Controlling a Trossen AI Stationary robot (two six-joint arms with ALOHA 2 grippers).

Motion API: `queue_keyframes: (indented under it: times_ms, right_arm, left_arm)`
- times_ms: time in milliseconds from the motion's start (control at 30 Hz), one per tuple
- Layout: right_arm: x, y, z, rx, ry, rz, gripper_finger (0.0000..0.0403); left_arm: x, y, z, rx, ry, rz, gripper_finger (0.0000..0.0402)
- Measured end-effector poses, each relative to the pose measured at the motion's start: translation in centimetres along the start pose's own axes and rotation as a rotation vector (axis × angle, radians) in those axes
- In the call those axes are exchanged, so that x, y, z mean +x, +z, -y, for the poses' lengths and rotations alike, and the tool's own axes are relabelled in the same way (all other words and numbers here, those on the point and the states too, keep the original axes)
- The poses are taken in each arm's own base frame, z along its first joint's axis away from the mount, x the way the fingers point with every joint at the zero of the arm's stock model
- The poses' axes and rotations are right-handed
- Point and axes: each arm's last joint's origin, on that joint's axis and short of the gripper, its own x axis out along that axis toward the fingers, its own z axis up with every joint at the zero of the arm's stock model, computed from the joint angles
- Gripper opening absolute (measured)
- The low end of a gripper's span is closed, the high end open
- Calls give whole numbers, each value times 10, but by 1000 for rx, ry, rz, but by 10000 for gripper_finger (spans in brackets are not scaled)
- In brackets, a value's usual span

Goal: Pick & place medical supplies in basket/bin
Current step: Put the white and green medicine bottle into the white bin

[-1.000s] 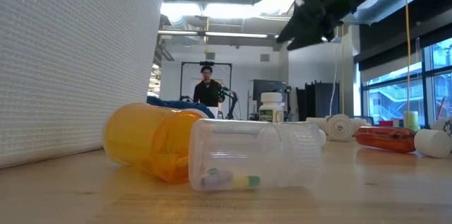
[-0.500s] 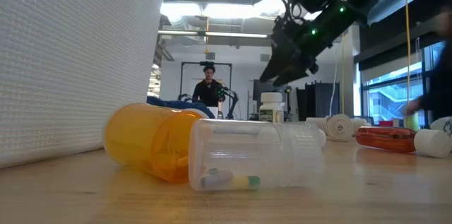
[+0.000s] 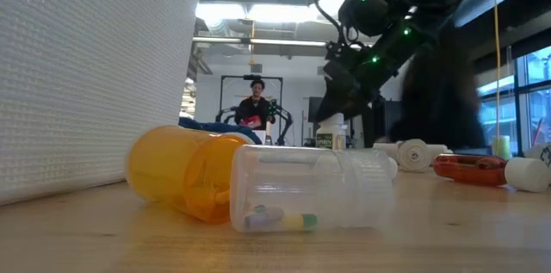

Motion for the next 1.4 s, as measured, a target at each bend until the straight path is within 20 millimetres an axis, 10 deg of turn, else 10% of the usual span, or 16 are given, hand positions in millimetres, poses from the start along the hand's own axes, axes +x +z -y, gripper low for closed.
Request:
queue_keyframes:
  times_ms: [300, 533, 1133, 1400]
  right_arm:
    - [-1, 0, -1, 0, 45, -6, 192]
    - [-14, 6, -5, 3, 140, 5, 192]
    - [-211, 55, 24, 162, 495, 661, 192]
    - [-245, 64, 12, 161, 690, 902, 192]
  left_arm:
    - [0, 0, 0, 0, 6, 3, 210]
    - [0, 0, 0, 7, 6, 3, 210]
    - [1, -2, 3, 217, -94, -42, 210]
    - [19, 2, 24, 419, -204, 92, 210]
